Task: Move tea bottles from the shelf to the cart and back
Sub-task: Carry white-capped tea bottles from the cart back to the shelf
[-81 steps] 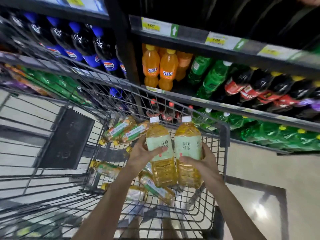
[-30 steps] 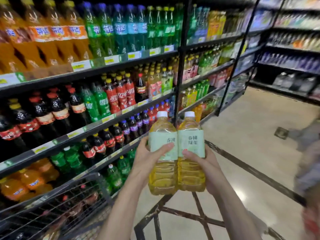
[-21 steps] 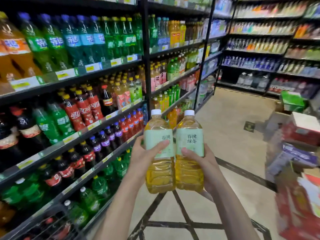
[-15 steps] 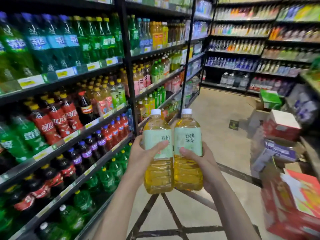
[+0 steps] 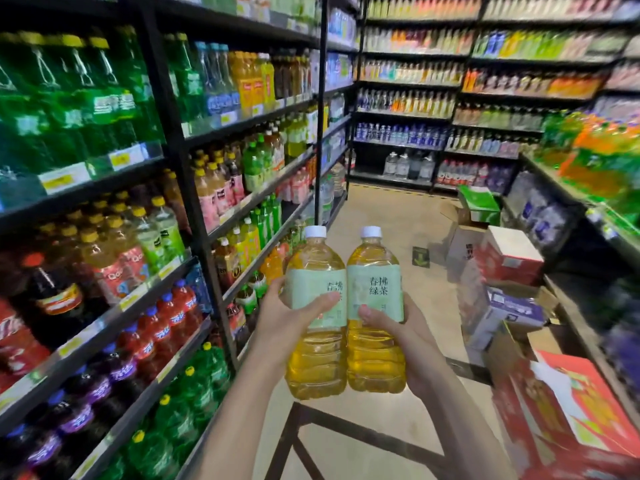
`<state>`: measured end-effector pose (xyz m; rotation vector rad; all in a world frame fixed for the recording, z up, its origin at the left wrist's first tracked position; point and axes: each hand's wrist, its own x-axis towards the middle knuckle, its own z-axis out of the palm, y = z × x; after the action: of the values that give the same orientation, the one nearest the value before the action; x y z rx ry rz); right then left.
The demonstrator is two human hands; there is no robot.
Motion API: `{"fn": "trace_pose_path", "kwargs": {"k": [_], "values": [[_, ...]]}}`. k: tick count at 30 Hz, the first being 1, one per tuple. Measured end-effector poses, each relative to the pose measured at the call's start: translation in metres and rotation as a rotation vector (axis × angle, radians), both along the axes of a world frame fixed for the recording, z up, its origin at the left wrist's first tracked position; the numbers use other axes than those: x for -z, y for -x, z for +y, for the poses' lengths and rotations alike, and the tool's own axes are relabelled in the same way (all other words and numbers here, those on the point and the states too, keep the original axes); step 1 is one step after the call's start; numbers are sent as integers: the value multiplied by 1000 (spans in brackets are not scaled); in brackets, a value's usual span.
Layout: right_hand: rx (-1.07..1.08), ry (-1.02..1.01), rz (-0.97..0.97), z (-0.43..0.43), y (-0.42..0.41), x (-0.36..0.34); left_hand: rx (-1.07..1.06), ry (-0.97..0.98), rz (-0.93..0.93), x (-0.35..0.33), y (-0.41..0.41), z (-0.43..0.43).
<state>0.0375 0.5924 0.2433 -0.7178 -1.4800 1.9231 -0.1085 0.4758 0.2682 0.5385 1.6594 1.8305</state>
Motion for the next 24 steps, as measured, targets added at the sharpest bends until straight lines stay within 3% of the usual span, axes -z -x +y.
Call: {"fn": "trace_pose_path", "kwargs": {"k": [13, 24], "values": [[62, 14, -14, 104, 74, 12, 56, 28, -59, 7, 81, 115], [1, 49, 14, 255, 144, 24, -19, 46, -59, 15, 142, 259]]}}
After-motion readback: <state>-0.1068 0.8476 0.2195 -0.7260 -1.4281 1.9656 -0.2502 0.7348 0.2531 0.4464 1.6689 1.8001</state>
